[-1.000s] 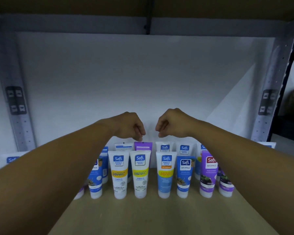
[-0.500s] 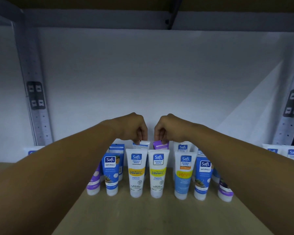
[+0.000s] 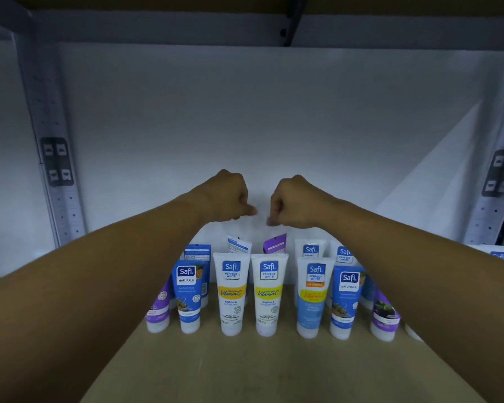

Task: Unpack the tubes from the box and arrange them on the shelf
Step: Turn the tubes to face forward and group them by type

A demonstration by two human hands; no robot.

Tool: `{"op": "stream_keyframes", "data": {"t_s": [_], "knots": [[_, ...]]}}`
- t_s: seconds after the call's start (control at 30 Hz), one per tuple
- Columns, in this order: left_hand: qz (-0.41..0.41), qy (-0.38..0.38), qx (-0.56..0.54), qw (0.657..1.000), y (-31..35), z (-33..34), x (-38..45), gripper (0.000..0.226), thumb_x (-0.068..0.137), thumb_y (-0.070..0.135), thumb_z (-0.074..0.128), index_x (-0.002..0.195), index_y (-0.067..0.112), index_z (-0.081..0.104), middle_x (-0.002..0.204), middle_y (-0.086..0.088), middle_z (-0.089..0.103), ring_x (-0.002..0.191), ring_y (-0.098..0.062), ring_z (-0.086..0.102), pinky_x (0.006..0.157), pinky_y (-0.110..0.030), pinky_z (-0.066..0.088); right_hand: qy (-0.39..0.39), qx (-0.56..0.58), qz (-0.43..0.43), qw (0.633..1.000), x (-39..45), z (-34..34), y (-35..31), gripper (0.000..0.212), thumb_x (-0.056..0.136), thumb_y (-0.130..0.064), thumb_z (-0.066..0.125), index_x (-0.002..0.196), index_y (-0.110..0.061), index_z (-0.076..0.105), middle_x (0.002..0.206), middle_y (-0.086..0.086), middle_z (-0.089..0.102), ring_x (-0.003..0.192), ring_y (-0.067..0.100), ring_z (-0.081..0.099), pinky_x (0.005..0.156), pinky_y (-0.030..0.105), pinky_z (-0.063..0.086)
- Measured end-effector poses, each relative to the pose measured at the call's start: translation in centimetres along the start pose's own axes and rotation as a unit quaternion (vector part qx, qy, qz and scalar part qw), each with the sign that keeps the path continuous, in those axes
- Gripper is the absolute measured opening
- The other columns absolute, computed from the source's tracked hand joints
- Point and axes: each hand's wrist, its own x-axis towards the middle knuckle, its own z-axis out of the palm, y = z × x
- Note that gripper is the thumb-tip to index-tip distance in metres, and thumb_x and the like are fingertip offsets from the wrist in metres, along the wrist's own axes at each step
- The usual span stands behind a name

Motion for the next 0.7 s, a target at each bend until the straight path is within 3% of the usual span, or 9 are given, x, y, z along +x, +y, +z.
{"op": "stream_keyframes", "data": {"t_s": [0.1,0.17,0.23,0.37,0.47,0.57,0.63,0.7], "knots": [[-0.088,-0.051,0.012,0.995,1.3,0.8,0.1,0.034,0.086,0.035,0.074,0.071,0.007,0.064,0.065,-0.006,0.071,0.056,-0.016,0.069,0.072,-0.032,0.061,-0.019,-0.002,0.076,0.997,0.0,0.2,-1.1,0.032,0.082,-0.035,0.077,0.067,-0.010,0.063,0.064,0.004,0.066,0.055,0.018,0.066,0.065,0.031,0.060],[-0.130,-0.102,0.002,0.986,2.0,1.4,0.1,0.031,0.082,0.029,0.079,0.076,0.002,0.065,0.073,-0.012,0.075,0.063,-0.022,0.073,0.074,-0.036,0.063,-0.074,0.017,0.130,0.989,0.0,0.8,-1.9,0.031,0.081,-0.030,0.079,0.071,-0.008,0.061,0.065,0.007,0.068,0.053,0.019,0.066,0.062,0.030,0.061],[-0.145,-0.110,0.017,0.983,2.3,1.9,0.4,0.031,0.078,0.028,0.083,0.072,0.004,0.064,0.075,-0.013,0.075,0.056,-0.019,0.070,0.074,-0.032,0.062,-0.110,0.032,0.168,0.979,0.4,1.3,-2.4,0.027,0.081,-0.025,0.080,0.073,-0.006,0.063,0.064,0.009,0.067,0.050,0.020,0.065,0.062,0.029,0.060],[-0.160,-0.119,0.016,0.980,2.2,2.6,0.9,0.033,0.076,0.026,0.084,0.063,0.012,0.058,0.054,0.001,0.065,0.036,-0.004,0.056,0.051,-0.017,0.044,-0.122,0.042,0.192,0.973,0.8,1.5,-2.7,0.023,0.083,-0.018,0.077,0.068,-0.008,0.062,0.042,0.001,0.061,0.035,0.012,0.059,0.049,0.020,0.048],[-0.146,-0.147,-0.008,0.978,1.7,2.5,0.9,0.022,0.075,0.023,0.086,0.080,0.010,0.069,0.072,-0.001,0.073,0.057,-0.009,0.069,0.057,-0.018,0.052,-0.120,0.031,0.190,0.974,1.0,1.5,-2.6,0.024,0.080,-0.017,0.079,0.070,-0.010,0.058,0.053,0.003,0.063,0.046,0.012,0.061,0.047,0.020,0.045],[-0.114,-0.140,-0.031,0.983,1.5,2.1,0.4,0.033,0.074,0.012,0.085,0.103,0.001,0.073,0.098,-0.012,0.075,0.086,-0.023,0.074,0.083,-0.033,0.060,-0.144,0.000,0.175,0.974,1.4,1.8,-2.4,0.025,0.078,-0.017,0.081,0.072,-0.010,0.057,0.068,0.004,0.064,0.054,0.011,0.060,0.048,0.020,0.042],[-0.077,-0.128,-0.026,0.988,1.3,2.0,0.1,0.034,0.073,0.009,0.085,0.106,0.004,0.075,0.101,-0.012,0.074,0.090,-0.024,0.073,0.084,-0.033,0.060,-0.147,-0.010,0.160,0.976,1.5,2.0,-2.2,0.026,0.078,-0.016,0.081,0.072,-0.010,0.056,0.072,0.004,0.063,0.057,0.013,0.060,0.047,0.019,0.041],[-0.052,-0.133,-0.033,0.989,1.0,2.0,0.1,0.032,0.074,0.008,0.084,0.105,0.008,0.077,0.100,-0.009,0.075,0.088,-0.021,0.072,0.076,-0.027,0.060,-0.140,-0.022,0.142,0.980,1.3,2.1,-2.0,0.025,0.078,-0.014,0.081,0.079,-0.006,0.058,0.079,0.006,0.062,0.062,0.014,0.062,0.049,0.020,0.043]]}}
